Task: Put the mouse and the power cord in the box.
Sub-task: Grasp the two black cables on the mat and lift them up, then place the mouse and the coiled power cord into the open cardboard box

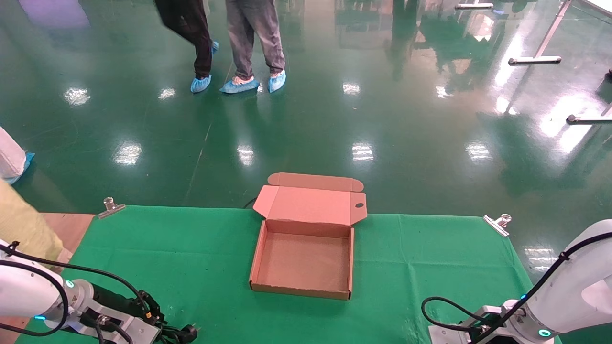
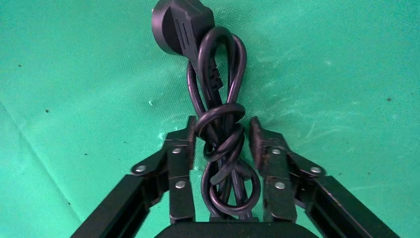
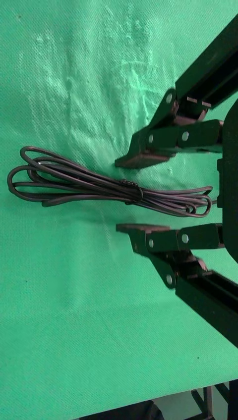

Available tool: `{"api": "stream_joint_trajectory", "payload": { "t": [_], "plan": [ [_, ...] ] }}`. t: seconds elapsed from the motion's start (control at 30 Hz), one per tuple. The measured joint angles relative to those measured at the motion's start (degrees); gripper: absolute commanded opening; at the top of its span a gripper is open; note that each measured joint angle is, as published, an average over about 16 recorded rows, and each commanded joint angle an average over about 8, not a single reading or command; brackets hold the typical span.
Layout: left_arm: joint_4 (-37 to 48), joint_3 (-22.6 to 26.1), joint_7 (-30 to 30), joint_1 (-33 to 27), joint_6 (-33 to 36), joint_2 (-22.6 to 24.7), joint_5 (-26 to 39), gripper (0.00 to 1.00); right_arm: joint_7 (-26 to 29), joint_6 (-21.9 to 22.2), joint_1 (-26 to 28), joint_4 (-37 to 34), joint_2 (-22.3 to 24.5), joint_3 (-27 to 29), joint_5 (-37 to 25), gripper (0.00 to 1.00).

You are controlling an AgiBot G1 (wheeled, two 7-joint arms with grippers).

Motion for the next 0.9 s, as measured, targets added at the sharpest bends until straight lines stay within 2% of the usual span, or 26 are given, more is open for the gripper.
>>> {"api": "stream_joint_trajectory", "payload": {
  "t": [0.5, 0.9],
  "plan": [
    [0.8, -0.4, 1.2, -2.2, 1.4, 0.0, -0.6, 0.0, -0.4, -1.2, 1.6, 0.0, -0.1, -0.2, -0.2, 0.0],
    [-0.7, -1.8, 0.7, -8.8, 8.1, 0.1, -2.7, 0.0, -1.2, -5.9, 10.3, 1.5, -0.3, -0.4, -0.7, 0.0]
  ]
}}
